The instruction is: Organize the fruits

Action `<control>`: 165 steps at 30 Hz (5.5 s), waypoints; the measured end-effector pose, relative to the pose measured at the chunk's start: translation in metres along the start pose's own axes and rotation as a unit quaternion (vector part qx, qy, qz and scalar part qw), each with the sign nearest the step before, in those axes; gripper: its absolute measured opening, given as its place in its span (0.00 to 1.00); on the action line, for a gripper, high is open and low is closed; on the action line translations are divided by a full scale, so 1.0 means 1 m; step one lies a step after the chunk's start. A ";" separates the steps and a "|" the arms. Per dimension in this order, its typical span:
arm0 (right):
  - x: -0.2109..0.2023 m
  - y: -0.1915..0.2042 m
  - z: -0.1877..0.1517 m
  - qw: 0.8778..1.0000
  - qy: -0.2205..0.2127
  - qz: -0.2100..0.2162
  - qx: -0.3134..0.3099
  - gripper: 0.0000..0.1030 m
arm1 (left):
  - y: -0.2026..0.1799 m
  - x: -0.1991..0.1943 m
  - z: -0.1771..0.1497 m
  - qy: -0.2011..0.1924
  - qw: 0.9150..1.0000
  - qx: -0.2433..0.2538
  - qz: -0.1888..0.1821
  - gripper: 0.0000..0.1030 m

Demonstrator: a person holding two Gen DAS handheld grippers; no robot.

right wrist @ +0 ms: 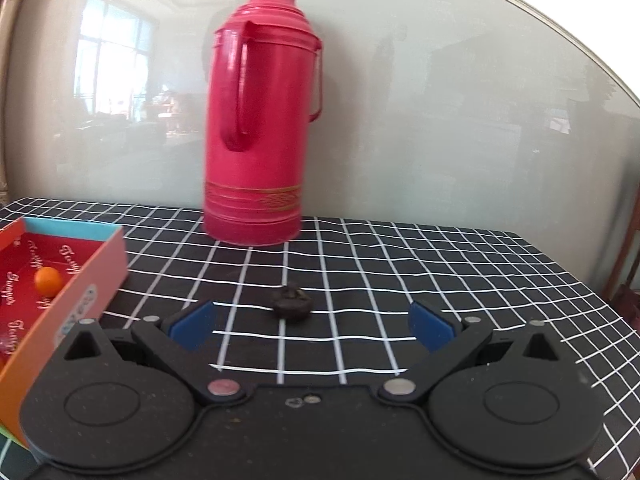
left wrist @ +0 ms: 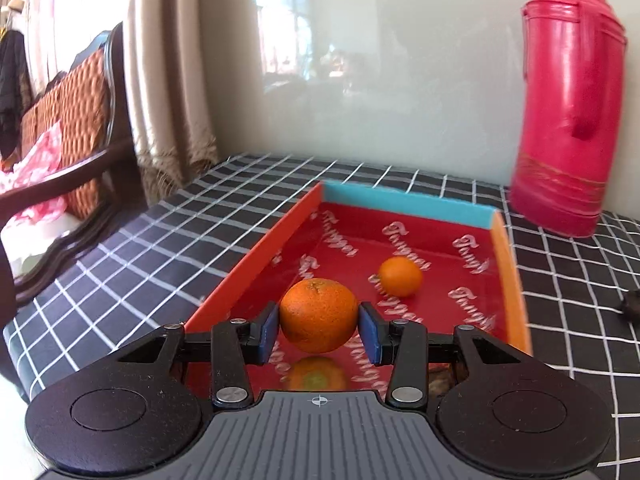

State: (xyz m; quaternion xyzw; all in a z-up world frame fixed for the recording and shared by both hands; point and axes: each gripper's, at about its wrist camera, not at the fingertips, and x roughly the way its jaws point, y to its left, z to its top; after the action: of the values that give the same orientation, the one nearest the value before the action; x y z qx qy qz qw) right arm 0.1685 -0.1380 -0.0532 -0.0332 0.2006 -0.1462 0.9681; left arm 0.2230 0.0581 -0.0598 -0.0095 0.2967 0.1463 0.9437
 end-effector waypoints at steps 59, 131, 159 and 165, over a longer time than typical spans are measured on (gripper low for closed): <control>0.047 0.041 0.026 0.982 0.031 0.185 -0.029 0.00 | 0.187 -0.071 -0.040 -0.080 0.971 -0.149 0.170 0.91; -0.163 0.011 0.022 0.985 0.059 0.161 -0.006 0.94 | 0.085 -0.194 -0.041 -0.075 0.997 0.003 -0.019 1.00; -0.205 0.005 0.014 0.991 0.038 0.130 -0.009 0.94 | 0.100 -0.232 -0.056 -0.078 0.997 0.004 -0.002 1.00; -0.204 0.004 0.013 0.990 0.038 0.133 -0.009 0.94 | 0.100 -0.231 -0.057 -0.076 0.997 0.004 -0.003 1.00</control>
State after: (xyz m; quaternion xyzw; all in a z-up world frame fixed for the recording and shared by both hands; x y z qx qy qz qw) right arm -0.0043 -0.0735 0.0361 -0.0096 0.2416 -0.0151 0.9702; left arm -0.0177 0.0854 0.0298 0.0048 0.2251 0.1423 0.9639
